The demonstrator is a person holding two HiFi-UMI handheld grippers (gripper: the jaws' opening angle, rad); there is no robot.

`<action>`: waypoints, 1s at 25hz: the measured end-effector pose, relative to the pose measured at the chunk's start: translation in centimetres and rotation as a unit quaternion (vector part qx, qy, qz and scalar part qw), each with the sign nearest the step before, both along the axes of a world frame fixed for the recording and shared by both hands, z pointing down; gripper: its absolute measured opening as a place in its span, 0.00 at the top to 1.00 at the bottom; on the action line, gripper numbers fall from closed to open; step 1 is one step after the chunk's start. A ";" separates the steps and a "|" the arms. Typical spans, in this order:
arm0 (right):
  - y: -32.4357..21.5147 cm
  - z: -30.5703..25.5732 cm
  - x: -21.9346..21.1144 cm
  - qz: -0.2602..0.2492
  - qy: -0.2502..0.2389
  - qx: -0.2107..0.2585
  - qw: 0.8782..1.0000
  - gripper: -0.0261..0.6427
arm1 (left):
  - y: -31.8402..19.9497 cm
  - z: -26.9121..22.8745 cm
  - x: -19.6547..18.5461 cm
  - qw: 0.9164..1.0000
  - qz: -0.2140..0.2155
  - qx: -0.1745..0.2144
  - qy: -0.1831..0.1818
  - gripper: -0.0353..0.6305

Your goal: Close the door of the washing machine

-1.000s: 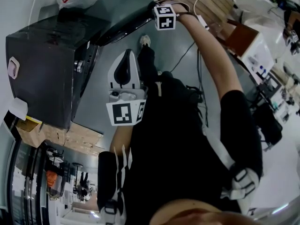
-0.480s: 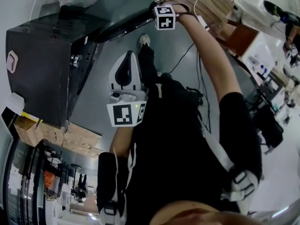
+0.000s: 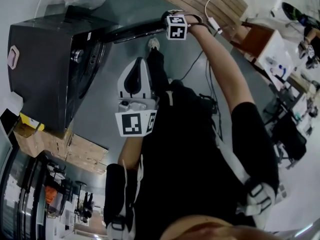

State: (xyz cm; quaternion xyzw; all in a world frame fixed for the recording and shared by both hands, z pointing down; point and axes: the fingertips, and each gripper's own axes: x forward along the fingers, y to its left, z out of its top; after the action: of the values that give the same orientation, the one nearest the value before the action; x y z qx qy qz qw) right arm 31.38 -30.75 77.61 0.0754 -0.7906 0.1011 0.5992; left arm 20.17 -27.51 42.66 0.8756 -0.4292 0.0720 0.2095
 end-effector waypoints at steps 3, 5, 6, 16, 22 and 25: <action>2.2 -0.1 -0.4 0.025 -0.005 0.000 1.000 0.79 | 1.9 -0.4 0.0 1.000 -0.002 0.010 0.003 0.94; 3.6 0.0 -0.8 0.044 -0.012 0.000 0.999 0.79 | 3.2 -0.6 -0.2 1.000 -0.006 0.017 0.003 0.94; 4.4 0.0 -1.0 0.054 -0.015 0.000 0.998 0.79 | 3.9 -0.6 -0.4 1.000 -0.008 0.019 0.004 0.94; 12.0 0.4 -4.0 0.146 -0.033 0.018 0.989 0.79 | 12.3 -1.0 -2.9 0.998 -0.047 0.036 0.017 0.94; 16.4 0.7 -7.3 0.194 -0.054 0.033 0.979 0.79 | 18.3 -1.0 -5.1 0.995 -0.082 0.057 0.016 0.94; 18.1 0.6 -8.6 0.224 -0.053 0.051 0.972 0.79 | 21.5 -1.1 -6.6 0.992 -0.105 0.063 0.012 0.94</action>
State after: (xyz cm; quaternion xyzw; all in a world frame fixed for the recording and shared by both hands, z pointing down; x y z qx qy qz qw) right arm 22.81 -12.62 78.23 0.2752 -0.7883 0.1961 0.5143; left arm 13.56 -6.00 41.58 0.8378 -0.5201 0.0118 0.1656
